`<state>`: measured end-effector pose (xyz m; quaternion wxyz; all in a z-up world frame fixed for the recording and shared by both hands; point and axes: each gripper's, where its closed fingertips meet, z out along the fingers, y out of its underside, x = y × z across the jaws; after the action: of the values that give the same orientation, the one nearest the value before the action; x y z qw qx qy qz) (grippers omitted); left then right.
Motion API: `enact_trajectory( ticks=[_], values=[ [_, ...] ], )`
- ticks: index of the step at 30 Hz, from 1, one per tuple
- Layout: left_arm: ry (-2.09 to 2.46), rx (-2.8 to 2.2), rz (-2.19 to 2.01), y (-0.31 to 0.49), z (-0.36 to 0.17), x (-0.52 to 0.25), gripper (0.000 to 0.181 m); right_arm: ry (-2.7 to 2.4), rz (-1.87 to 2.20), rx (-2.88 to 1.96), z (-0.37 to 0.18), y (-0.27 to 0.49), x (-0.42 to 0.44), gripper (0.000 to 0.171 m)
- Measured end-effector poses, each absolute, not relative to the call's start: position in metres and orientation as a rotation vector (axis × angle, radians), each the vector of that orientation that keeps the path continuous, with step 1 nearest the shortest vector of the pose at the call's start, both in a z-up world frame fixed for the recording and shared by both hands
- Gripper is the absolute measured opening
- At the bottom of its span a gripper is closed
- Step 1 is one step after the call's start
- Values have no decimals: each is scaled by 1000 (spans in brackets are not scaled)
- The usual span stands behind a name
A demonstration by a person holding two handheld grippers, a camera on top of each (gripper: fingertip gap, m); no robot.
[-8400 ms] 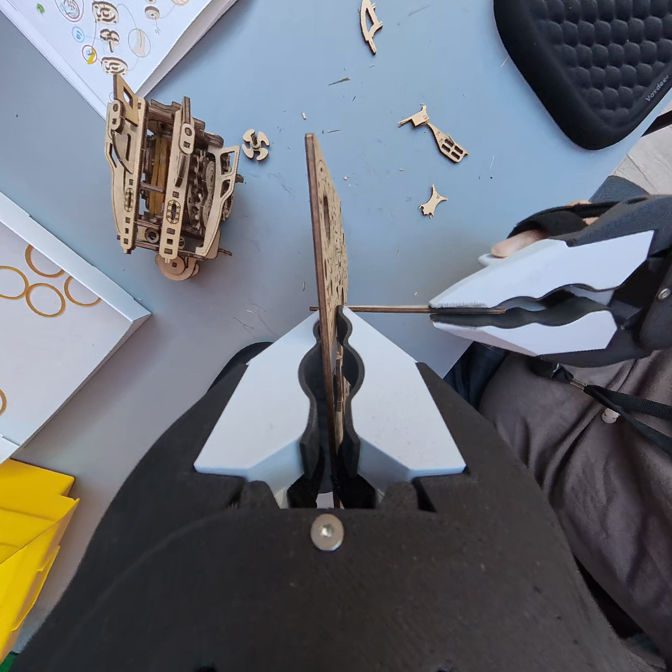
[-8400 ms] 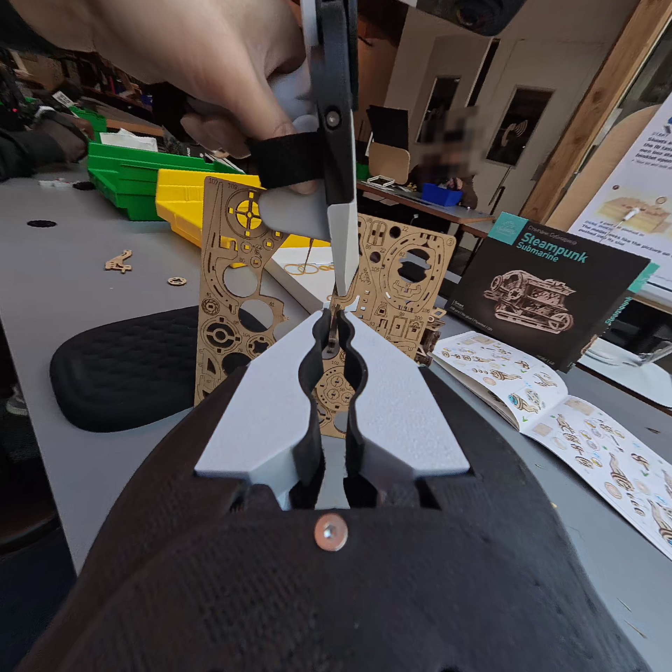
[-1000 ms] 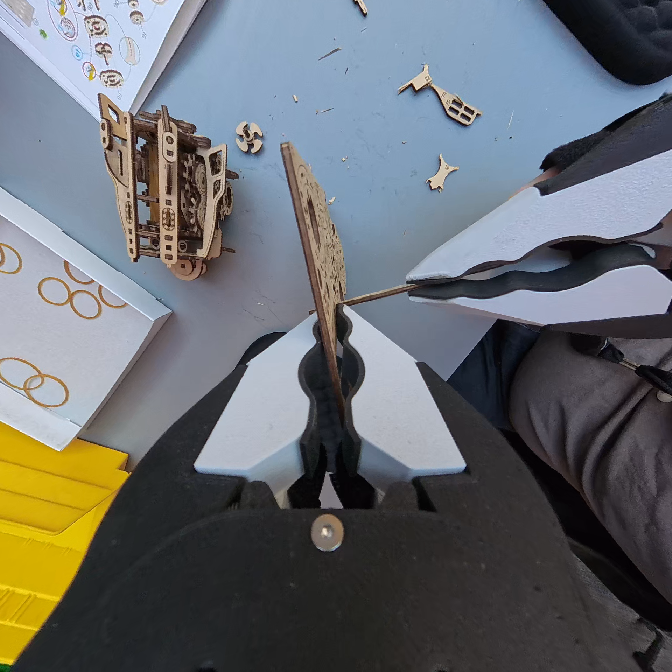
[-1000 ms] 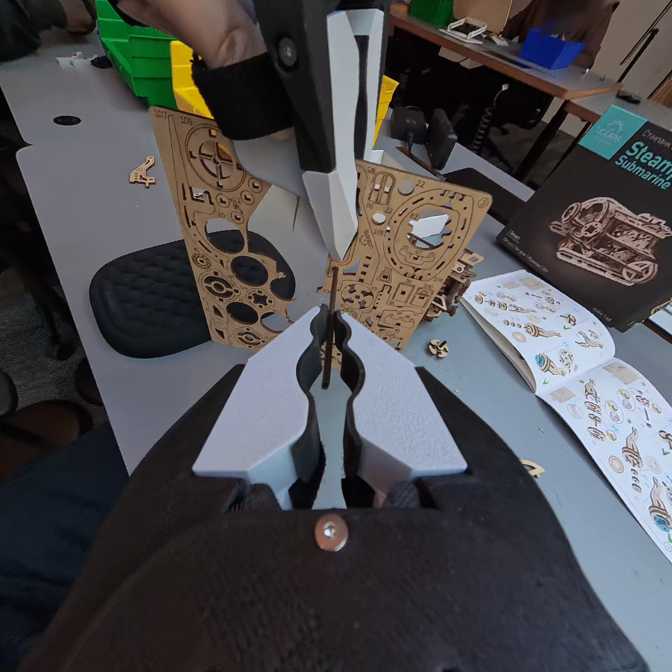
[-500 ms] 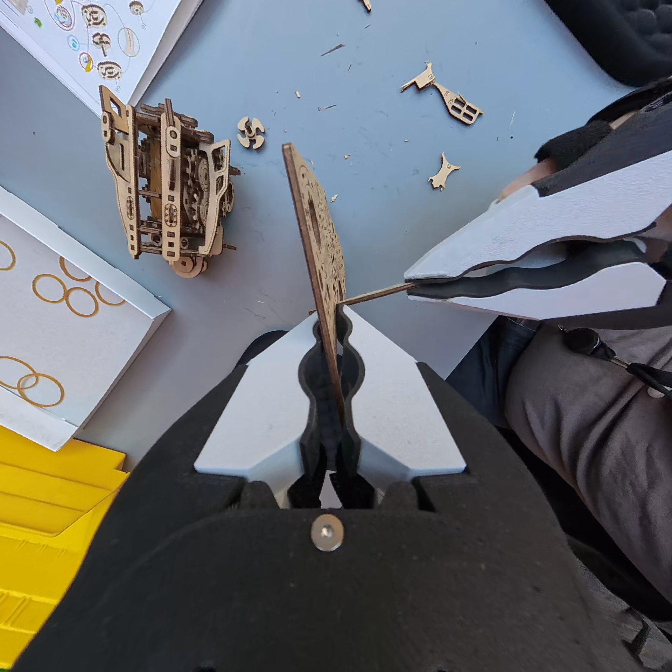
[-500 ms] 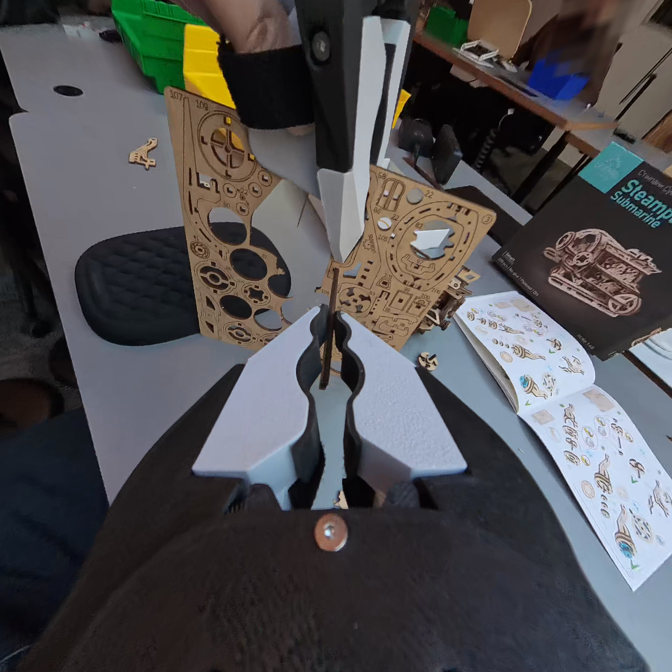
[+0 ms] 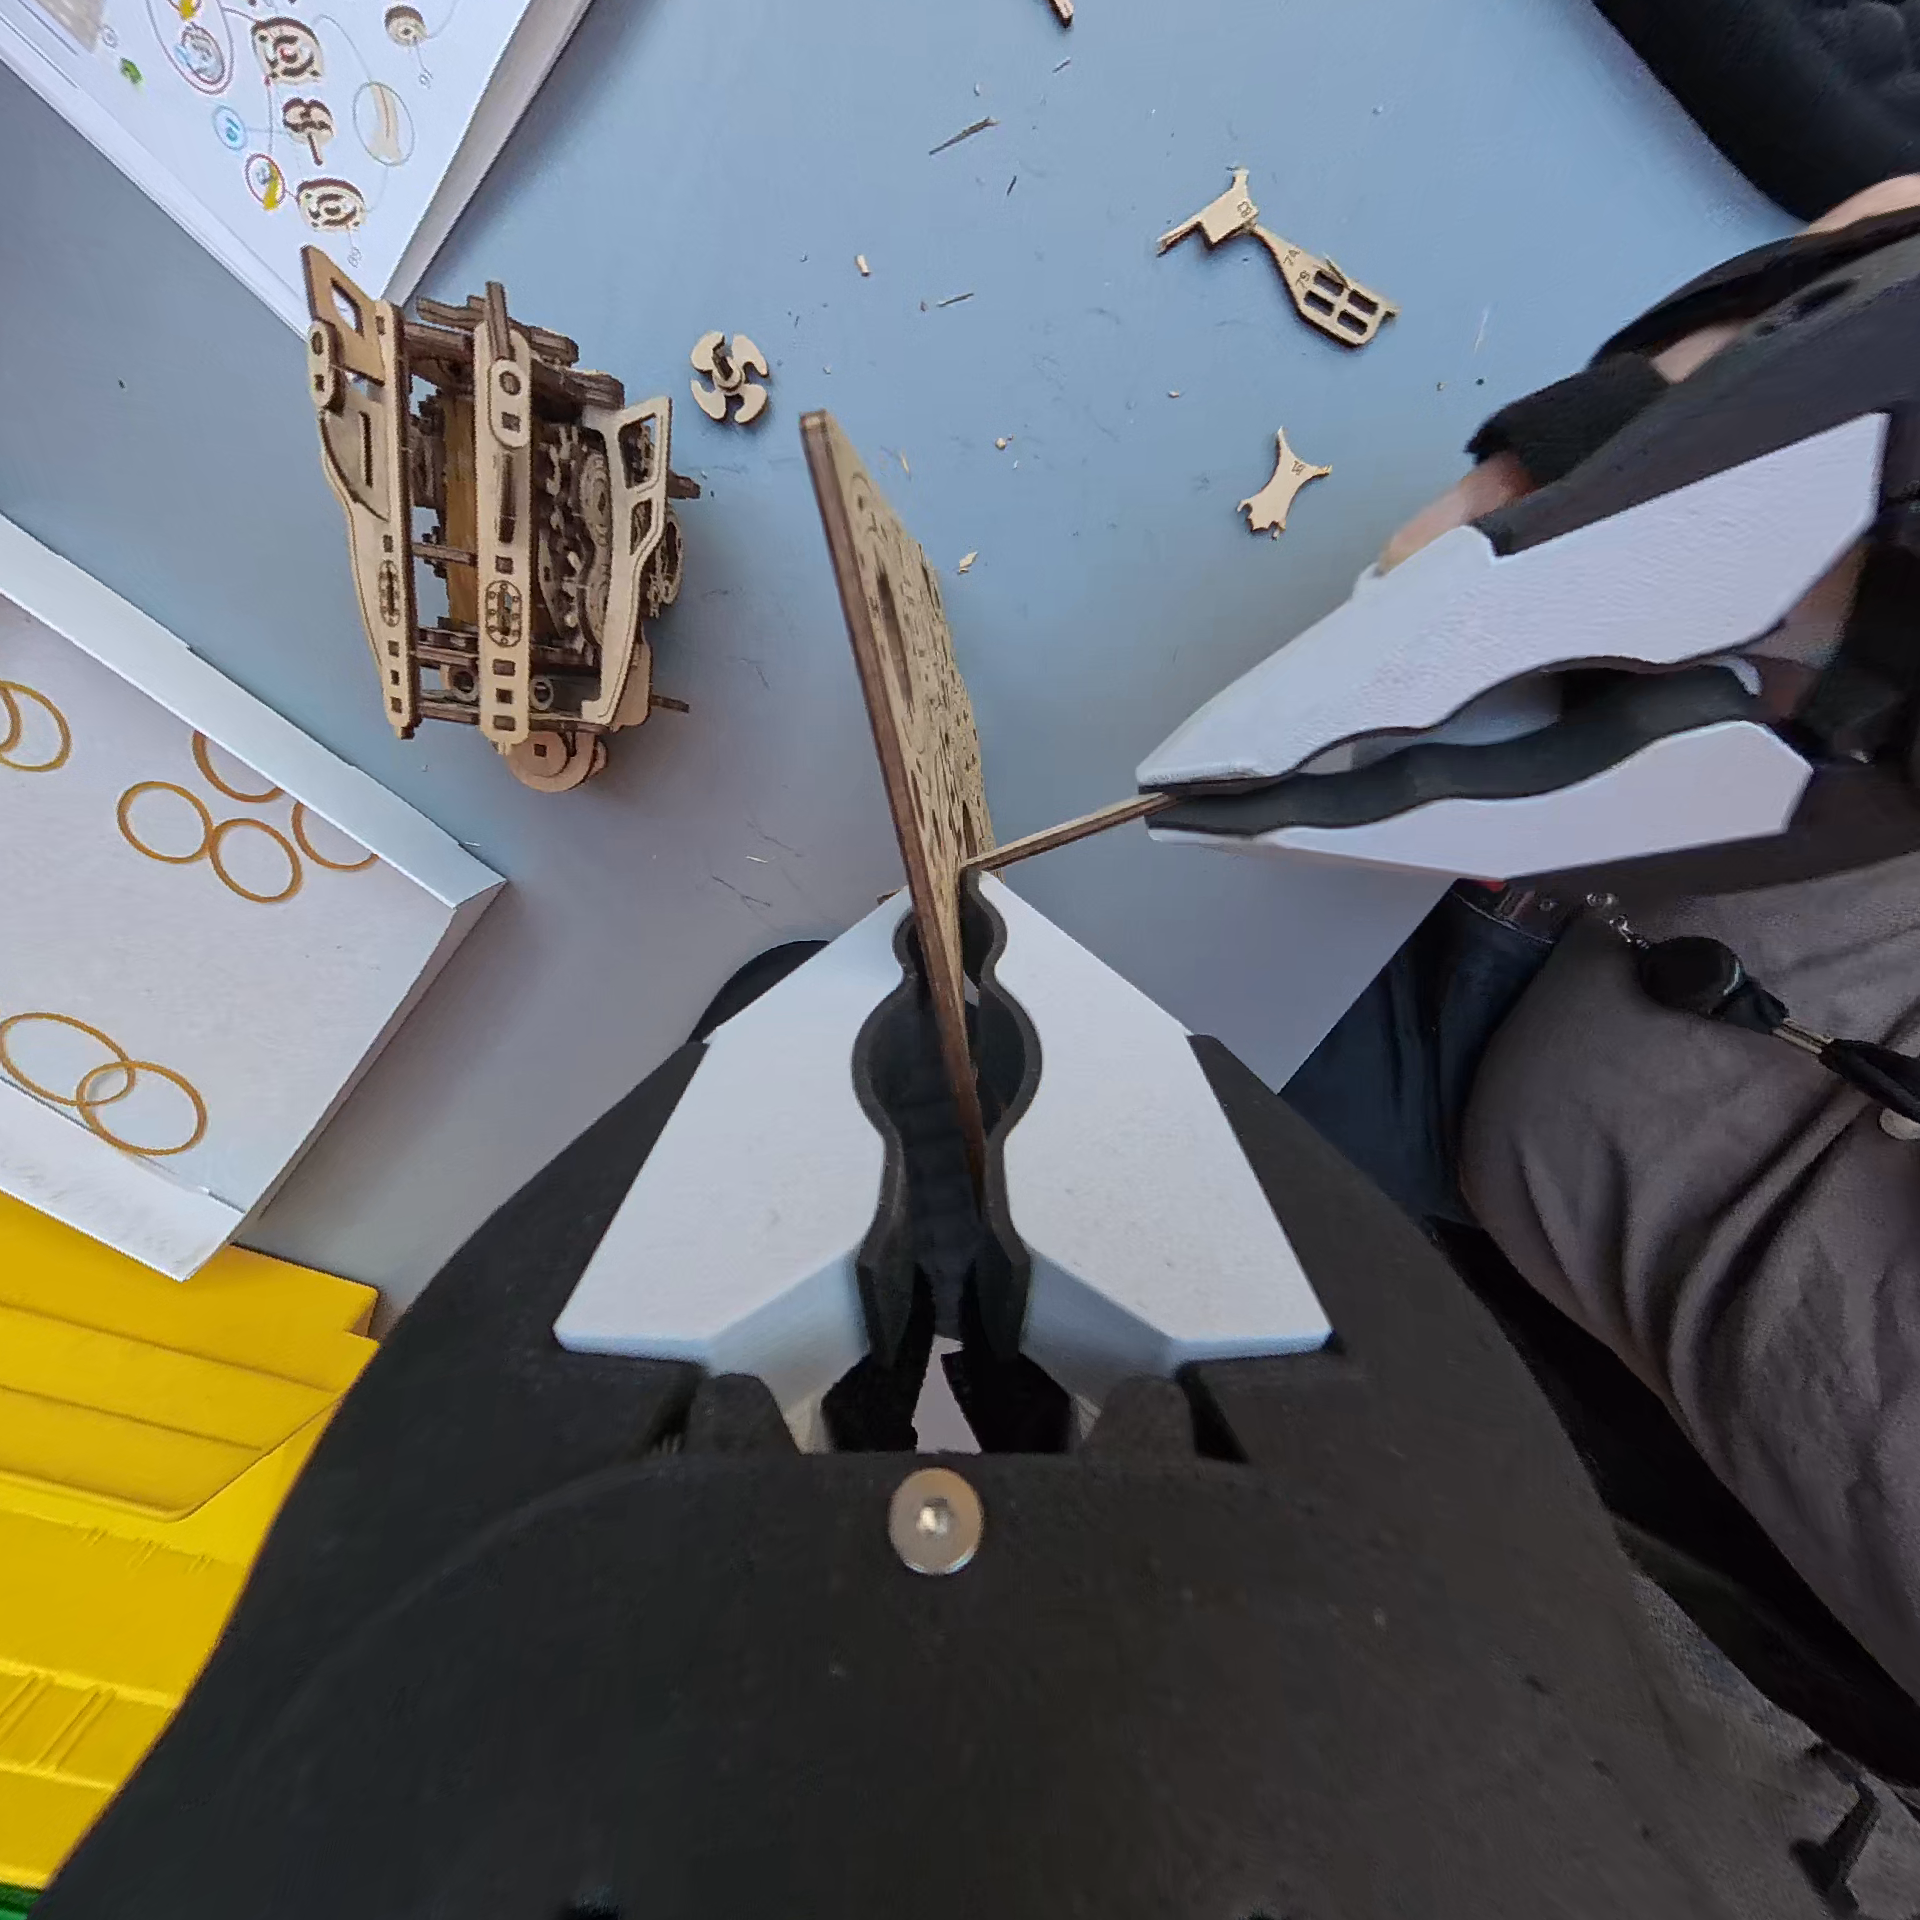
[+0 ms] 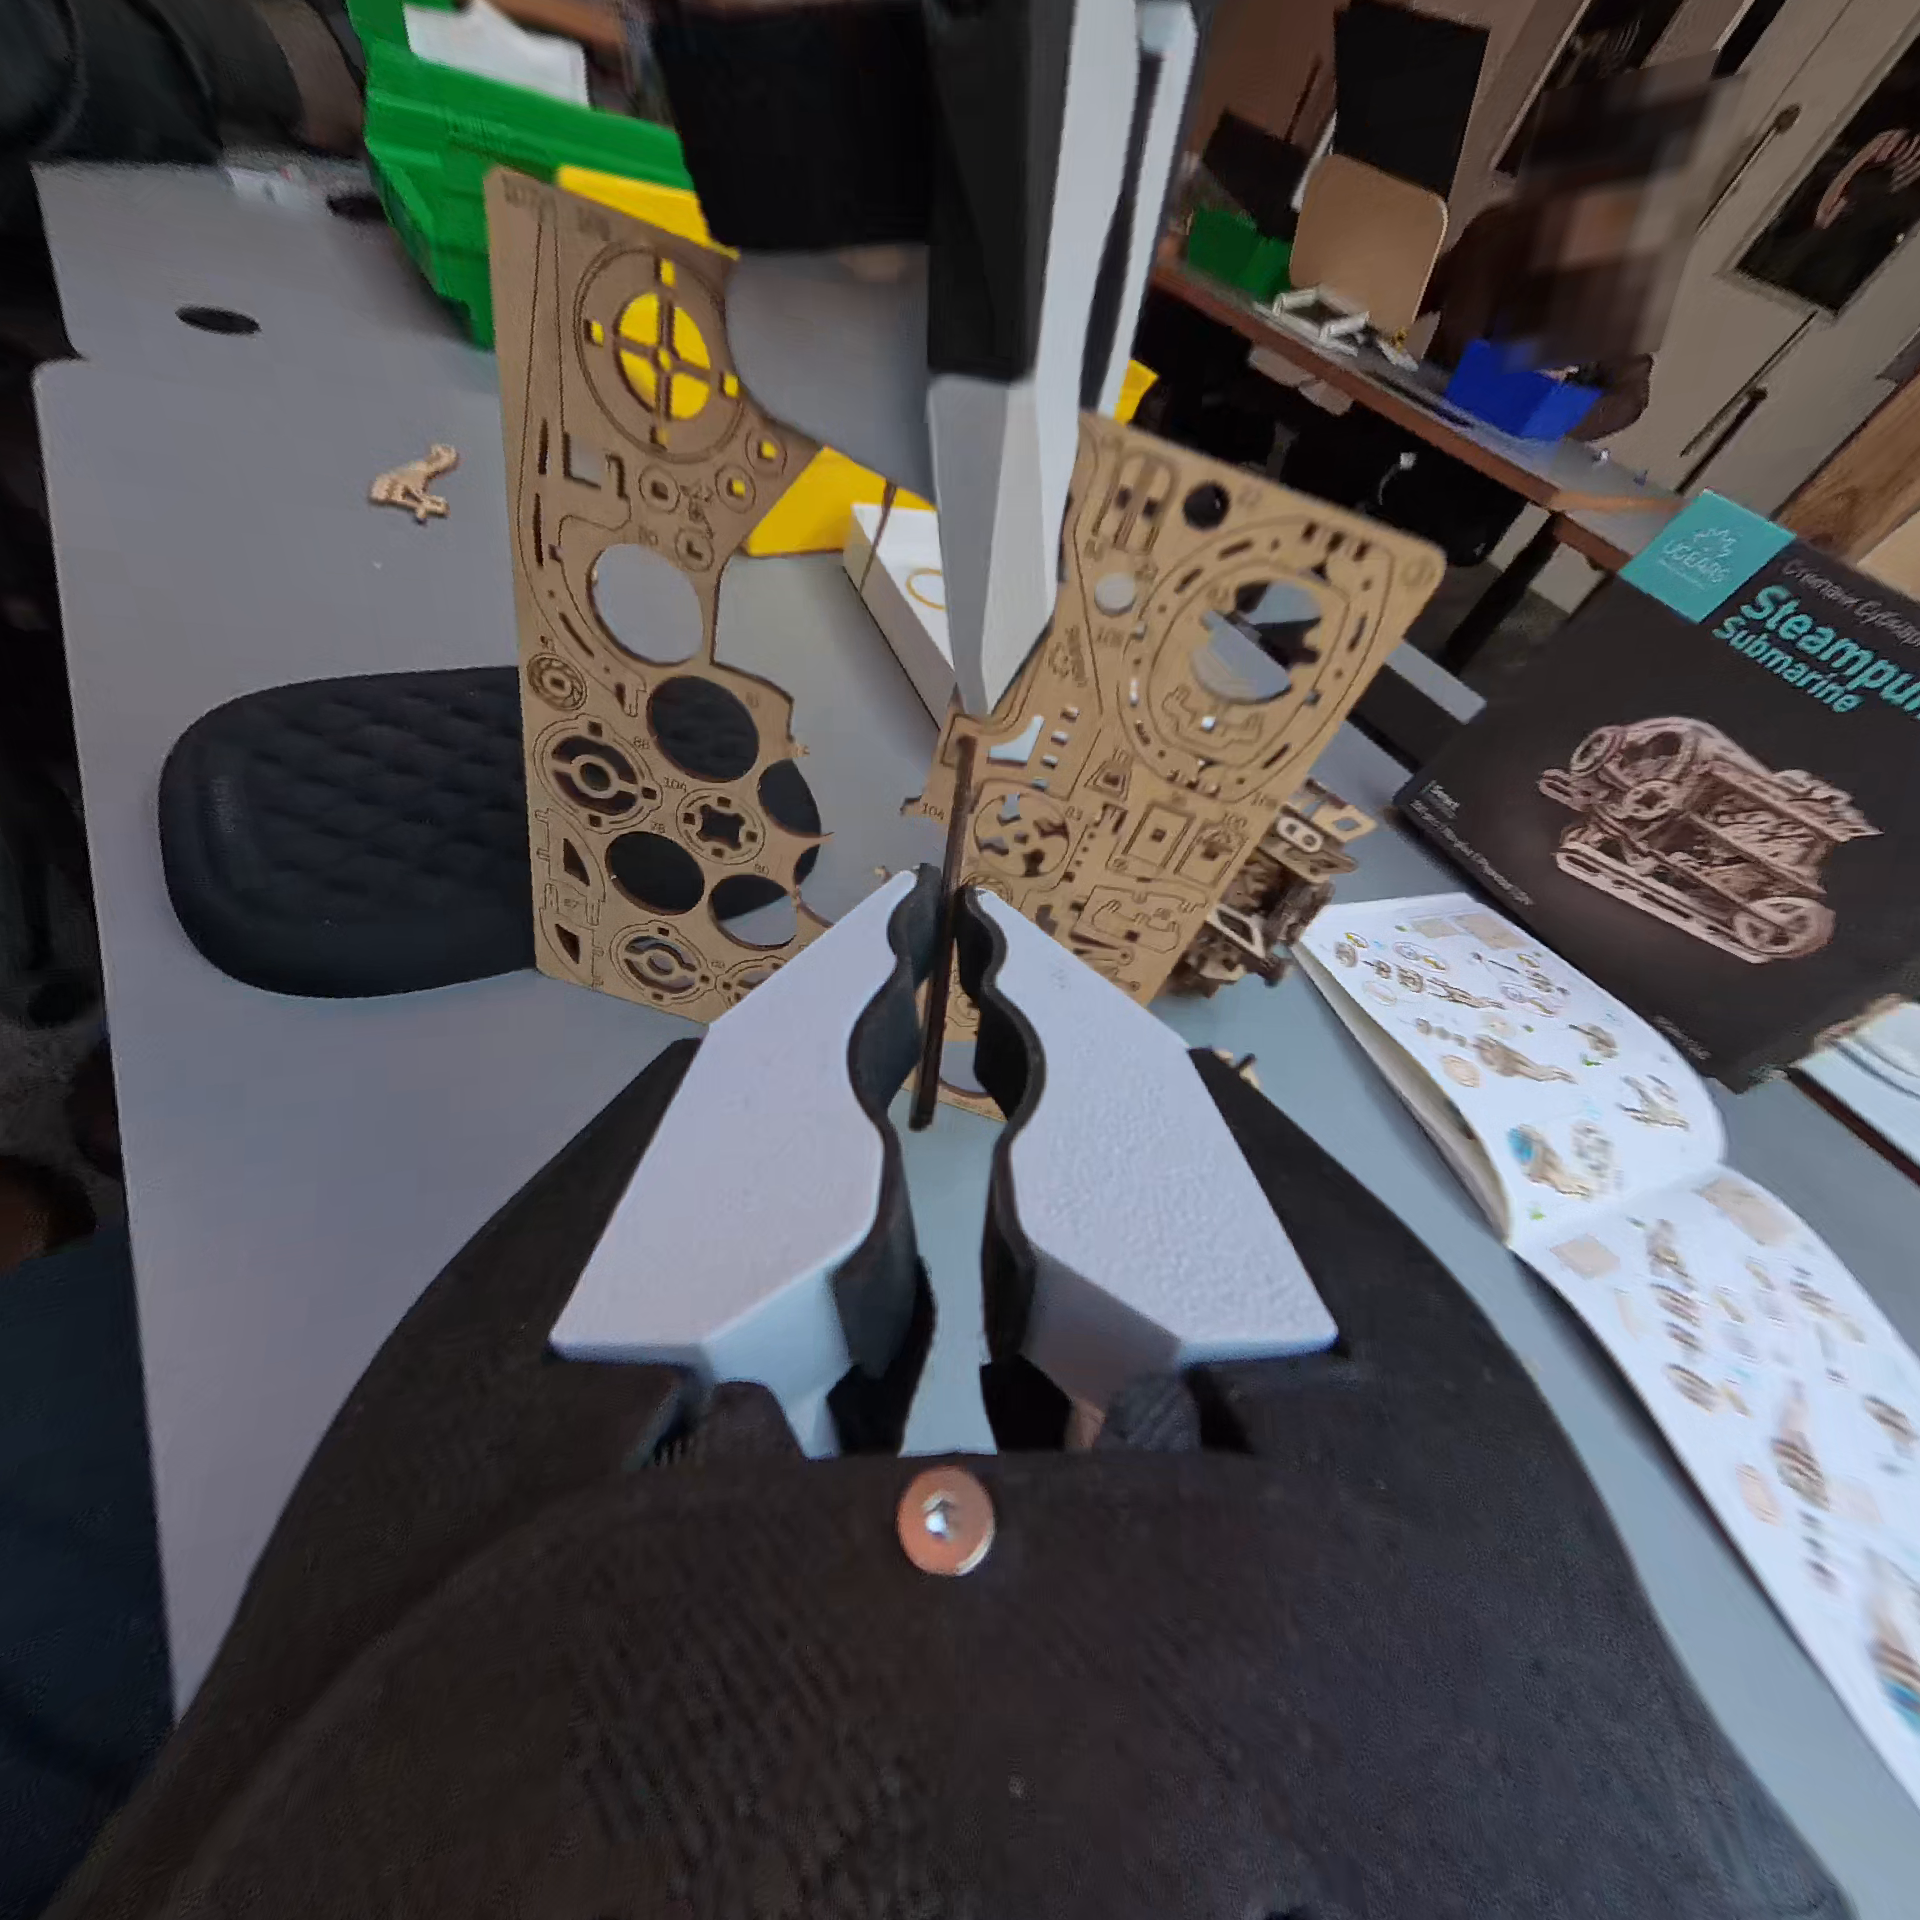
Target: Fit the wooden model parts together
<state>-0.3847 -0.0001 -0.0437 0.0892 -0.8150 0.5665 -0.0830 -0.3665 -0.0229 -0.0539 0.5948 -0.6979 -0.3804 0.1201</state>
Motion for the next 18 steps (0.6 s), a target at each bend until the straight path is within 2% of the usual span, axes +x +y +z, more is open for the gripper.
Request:
enact_trajectory(
  ticks=[2, 8, 11, 16, 18],
  values=[
    [1672, -2429, -287, -1, -44, -384, 2, -774, 459, -1553, -54, -24, -365, 2],
    [1678, -2446, -327, -4, -44, -381, 1, -899, 251, -1540, -40, -28, -364, 2],
    [1686, -2432, -307, -3, -44, -382, 2, -784, 436, -1513, -50, -25, -362, 2],
    [1695, -2424, -309, -4, -44, -381, 2, -879, 348, -1615, -42, -27, -362, 2],
    [1702, -2418, -310, -4, -44, -381, 2, -829, 435, -1597, -44, -27, -361, 2]
  ],
)
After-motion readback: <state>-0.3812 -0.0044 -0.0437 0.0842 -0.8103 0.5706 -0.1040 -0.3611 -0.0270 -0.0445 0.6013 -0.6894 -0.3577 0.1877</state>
